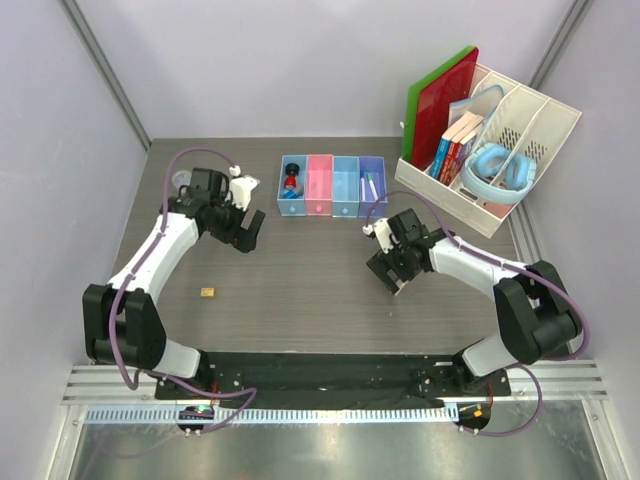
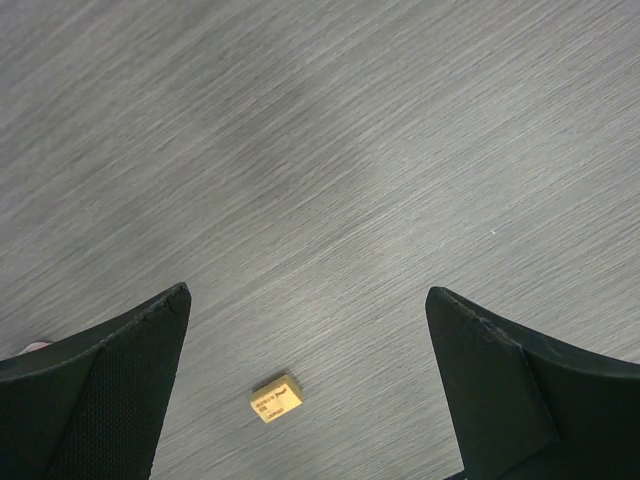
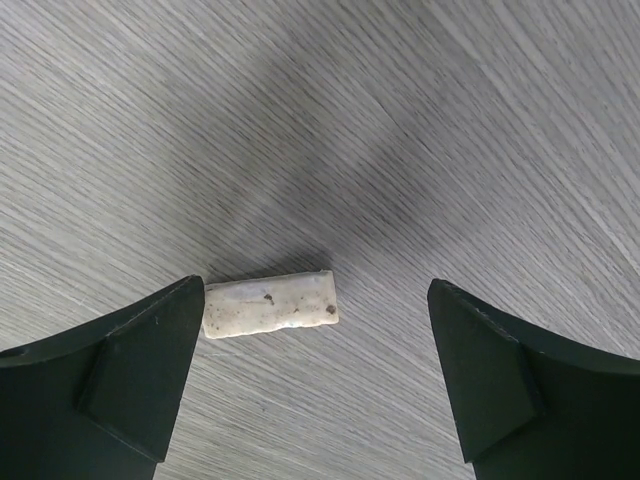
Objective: Sort the stationery into containers
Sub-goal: Move the stationery to the center of the board.
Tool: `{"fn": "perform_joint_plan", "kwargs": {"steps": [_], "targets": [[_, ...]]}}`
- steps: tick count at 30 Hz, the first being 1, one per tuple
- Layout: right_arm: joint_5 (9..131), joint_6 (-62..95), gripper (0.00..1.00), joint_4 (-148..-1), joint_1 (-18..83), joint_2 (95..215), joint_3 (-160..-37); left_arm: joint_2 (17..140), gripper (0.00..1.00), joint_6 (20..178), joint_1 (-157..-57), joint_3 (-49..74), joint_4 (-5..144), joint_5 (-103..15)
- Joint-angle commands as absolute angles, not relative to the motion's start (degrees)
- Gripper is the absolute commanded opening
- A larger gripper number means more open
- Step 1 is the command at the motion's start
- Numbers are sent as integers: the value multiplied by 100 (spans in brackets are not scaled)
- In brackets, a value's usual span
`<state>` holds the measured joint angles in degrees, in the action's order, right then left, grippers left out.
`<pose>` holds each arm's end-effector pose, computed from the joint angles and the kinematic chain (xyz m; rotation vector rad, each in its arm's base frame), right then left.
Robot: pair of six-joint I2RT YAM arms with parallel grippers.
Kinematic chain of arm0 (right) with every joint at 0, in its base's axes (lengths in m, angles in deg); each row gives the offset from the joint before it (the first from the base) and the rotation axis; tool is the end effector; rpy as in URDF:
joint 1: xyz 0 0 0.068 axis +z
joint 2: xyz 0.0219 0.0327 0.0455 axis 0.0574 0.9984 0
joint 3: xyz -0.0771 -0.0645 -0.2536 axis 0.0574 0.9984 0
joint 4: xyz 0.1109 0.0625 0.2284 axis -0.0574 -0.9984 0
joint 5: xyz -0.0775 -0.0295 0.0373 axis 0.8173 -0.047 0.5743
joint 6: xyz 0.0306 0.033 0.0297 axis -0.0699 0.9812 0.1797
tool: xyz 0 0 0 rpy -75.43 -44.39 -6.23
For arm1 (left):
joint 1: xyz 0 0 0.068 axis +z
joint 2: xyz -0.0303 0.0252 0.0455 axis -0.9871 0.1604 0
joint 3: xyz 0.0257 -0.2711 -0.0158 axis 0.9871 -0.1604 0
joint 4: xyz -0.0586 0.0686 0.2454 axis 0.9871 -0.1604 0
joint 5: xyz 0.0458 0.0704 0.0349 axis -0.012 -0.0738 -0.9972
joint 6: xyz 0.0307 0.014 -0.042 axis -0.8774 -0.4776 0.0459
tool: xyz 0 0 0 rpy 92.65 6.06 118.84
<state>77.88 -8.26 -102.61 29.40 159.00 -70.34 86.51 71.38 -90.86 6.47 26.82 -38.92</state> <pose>0.2449 0.1195 0.1745 -1.0183 2.5295 0.0278 0.2924 -0.0602 0.2689 0.6589 2.4680 -0.2574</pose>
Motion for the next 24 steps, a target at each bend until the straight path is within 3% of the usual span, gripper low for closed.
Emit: {"fn": "perform_joint_plan", "kwargs": {"steps": [1, 11, 17, 24], "targets": [[8225, -885, 97, -10487, 2992, 15905, -7041, 8272, 100, 6992, -9097, 650, 2743, -3930], [8128, -1218, 94, -11716, 2992, 15017, -7427, 8562, 100, 7054, -9097, 676, 2839, -3772], [7109, -1210, 92, -12561, 2992, 15543, -8095, 8702, 100, 7089, -9097, 702, 2874, -3711], [6467, -262, 86, -12527, 3010, 16405, -8640, 8676, 100, 6957, -9097, 834, 2725, -3851]]}}
